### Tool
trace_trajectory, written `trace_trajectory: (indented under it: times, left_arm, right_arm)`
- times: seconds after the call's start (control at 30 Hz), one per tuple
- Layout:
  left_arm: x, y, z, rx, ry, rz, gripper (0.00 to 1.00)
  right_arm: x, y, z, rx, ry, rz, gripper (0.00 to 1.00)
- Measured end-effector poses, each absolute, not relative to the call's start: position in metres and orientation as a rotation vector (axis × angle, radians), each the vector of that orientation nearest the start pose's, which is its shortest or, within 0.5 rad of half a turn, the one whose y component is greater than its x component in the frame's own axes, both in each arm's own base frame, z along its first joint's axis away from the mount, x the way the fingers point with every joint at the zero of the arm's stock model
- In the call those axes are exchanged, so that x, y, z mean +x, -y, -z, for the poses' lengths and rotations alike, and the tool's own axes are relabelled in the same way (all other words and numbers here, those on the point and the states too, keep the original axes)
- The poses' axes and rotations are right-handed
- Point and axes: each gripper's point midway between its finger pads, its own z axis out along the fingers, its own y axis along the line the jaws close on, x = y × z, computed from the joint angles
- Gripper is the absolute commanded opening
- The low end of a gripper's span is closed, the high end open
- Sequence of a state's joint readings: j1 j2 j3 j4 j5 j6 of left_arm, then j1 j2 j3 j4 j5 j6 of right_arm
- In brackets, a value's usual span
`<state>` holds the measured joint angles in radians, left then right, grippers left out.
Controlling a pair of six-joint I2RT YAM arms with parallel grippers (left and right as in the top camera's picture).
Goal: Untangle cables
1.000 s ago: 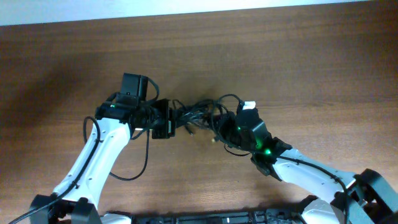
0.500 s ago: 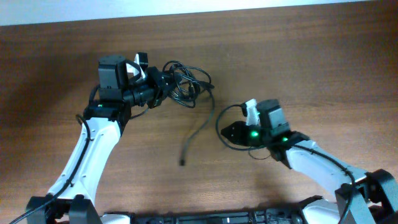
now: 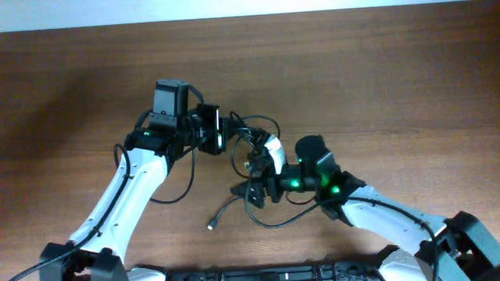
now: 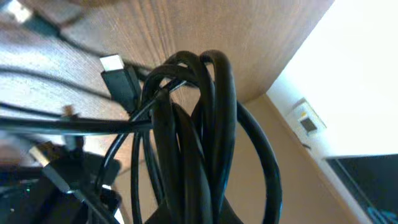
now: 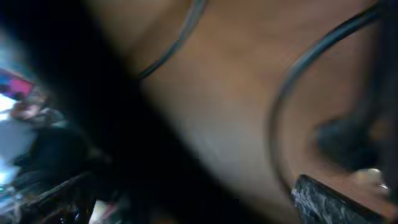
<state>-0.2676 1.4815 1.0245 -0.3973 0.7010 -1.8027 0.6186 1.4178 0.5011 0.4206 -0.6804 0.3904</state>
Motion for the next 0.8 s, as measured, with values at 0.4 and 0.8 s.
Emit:
trace_trajectory:
  times: [0.4, 0.8]
  left_arm:
    - [0.342, 0.227, -0.177, -1.683, -2.383, 1.56, 0.0]
    - [0.427, 0.082, -0.186, -1.567, -1.937, 1.327, 0.0]
  right_arm:
    - [0.262, -0.302, -0.112, -0.594, -2.055, -1.084, 0.04]
    - [0.194, -0.315, -0.098, -0.881, -2.135, -1.382, 0.04]
